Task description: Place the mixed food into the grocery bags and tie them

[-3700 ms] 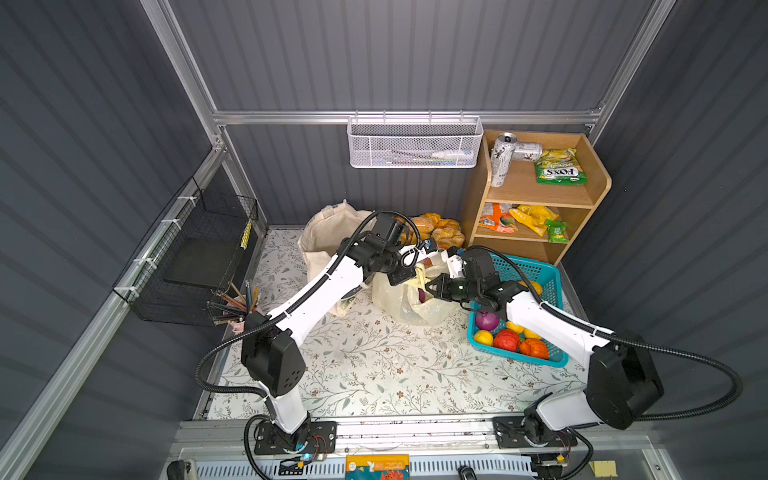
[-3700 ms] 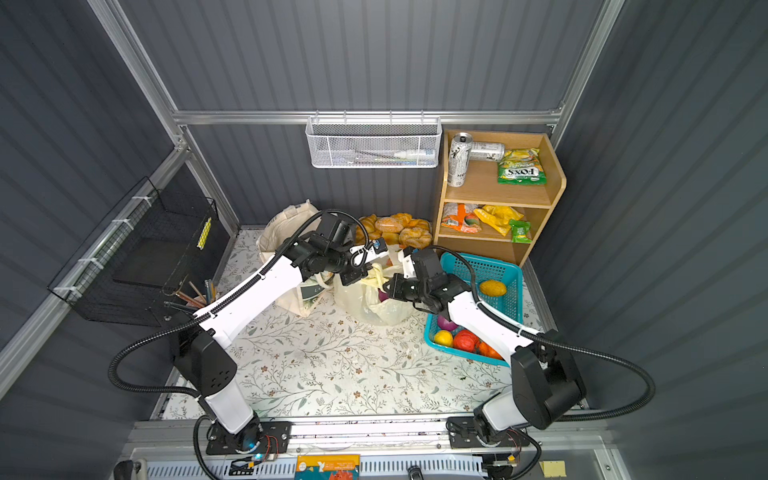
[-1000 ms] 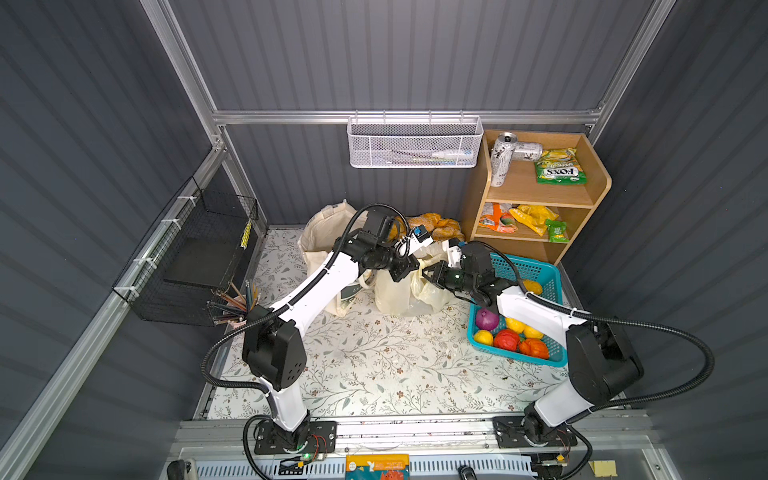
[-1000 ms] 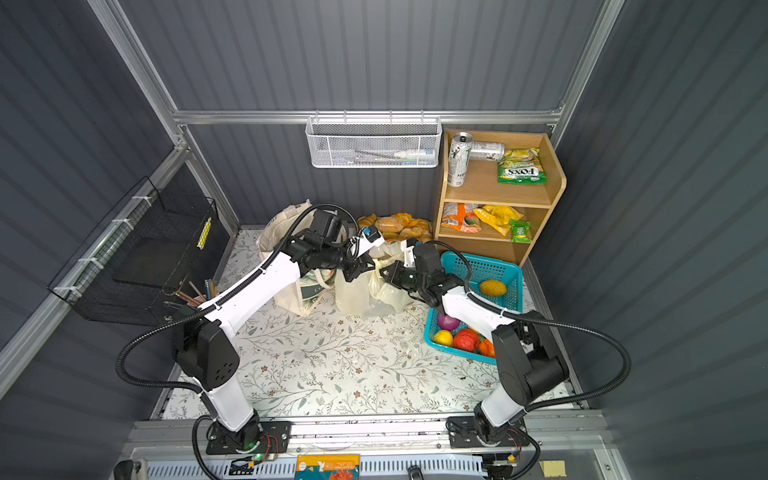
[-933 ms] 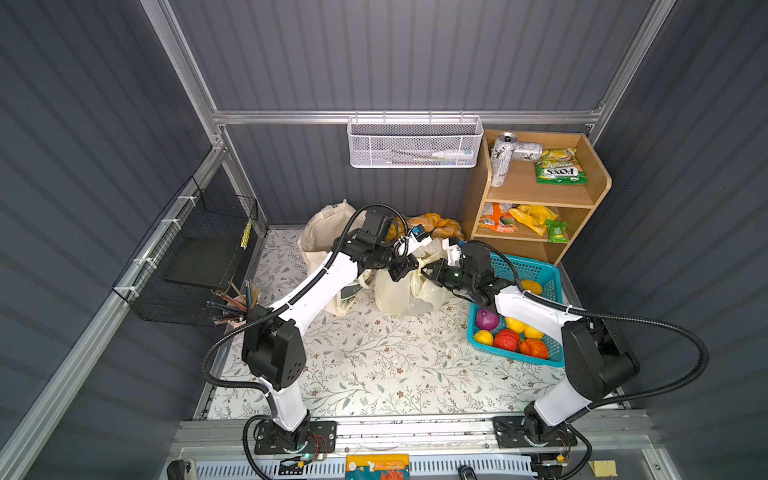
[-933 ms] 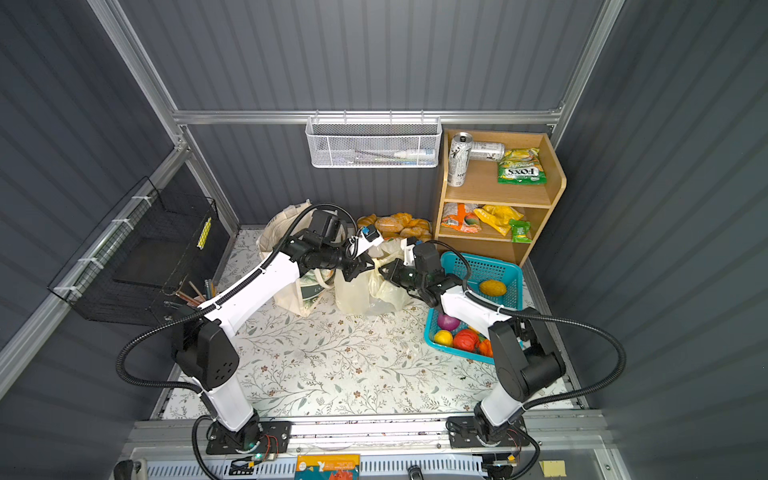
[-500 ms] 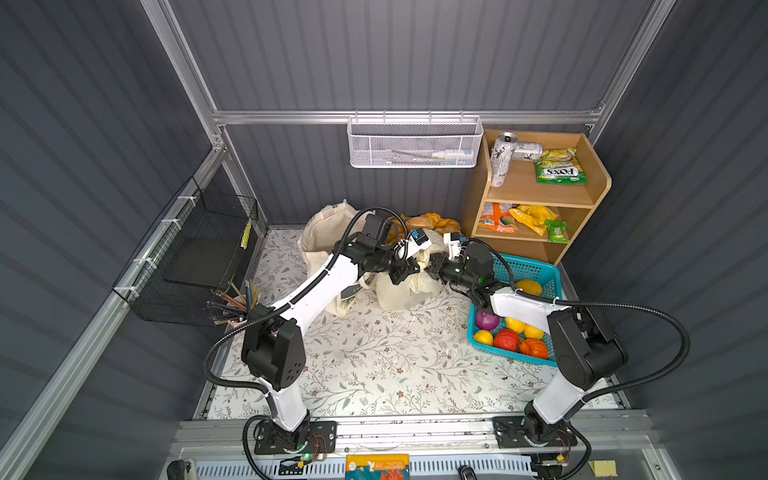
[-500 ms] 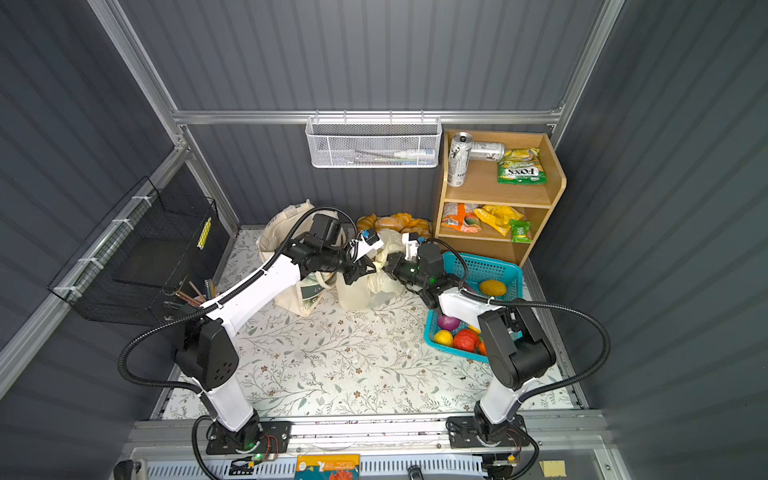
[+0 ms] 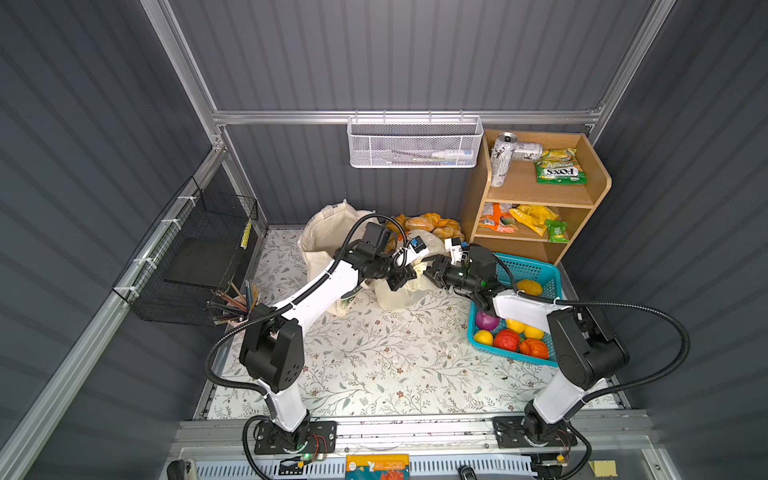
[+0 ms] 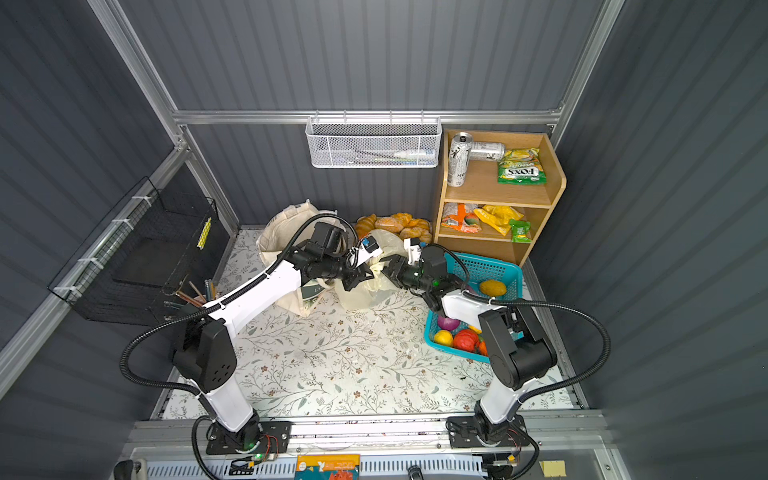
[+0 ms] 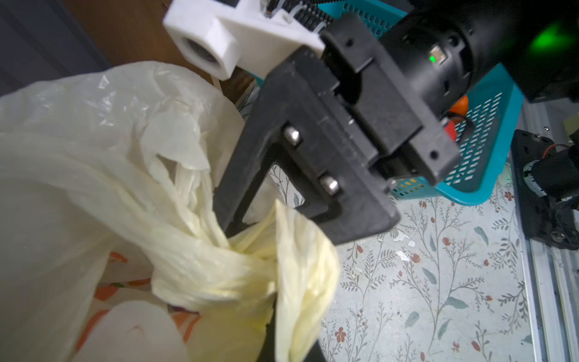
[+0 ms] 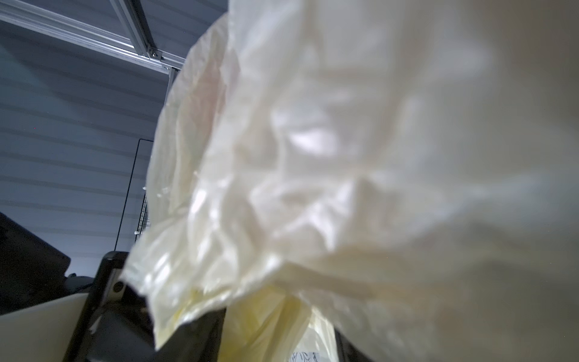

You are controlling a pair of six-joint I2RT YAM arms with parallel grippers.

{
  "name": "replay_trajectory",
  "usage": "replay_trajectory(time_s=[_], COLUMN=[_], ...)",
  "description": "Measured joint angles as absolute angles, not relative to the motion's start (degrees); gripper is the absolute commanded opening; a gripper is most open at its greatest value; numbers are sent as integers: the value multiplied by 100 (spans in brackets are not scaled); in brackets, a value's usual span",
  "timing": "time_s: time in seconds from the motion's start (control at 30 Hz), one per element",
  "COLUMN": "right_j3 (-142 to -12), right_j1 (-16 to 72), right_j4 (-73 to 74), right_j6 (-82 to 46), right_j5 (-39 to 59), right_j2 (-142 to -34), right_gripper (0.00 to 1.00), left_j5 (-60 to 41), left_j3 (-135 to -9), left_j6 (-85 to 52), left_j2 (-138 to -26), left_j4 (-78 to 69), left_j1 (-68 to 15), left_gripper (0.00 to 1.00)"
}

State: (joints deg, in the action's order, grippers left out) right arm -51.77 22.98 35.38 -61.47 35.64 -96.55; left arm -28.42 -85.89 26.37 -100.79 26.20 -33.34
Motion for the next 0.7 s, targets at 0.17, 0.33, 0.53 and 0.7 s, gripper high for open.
replay_trajectory(time_s=[0.17,0.33,0.53,0.7], right_j3=[-4915,-4652,-4475,-4764], right_j1=[2198,2099,2032,2029], right_j4=[3055,2331,1402,1096], right_j6=[-6047,-5867,-5732,-6005], right_j5=[3564,3452,3258,3218], right_j2=[-9282,-8637,-7502,-7319], right_gripper=[60,70,81,85], left_j5=[-2628,-2493,-2456,-2462], left_j3=[-8499,-8499,-8508,-8512], left_j6=[2578,2495,2495,2499], left_j2=[-10022,-9848,-9773,-9773], left_j4=[2392,2174,2121,2139], left_j1=[-3343,-3343,-3343,-3343], left_gripper=[0,0,0,0])
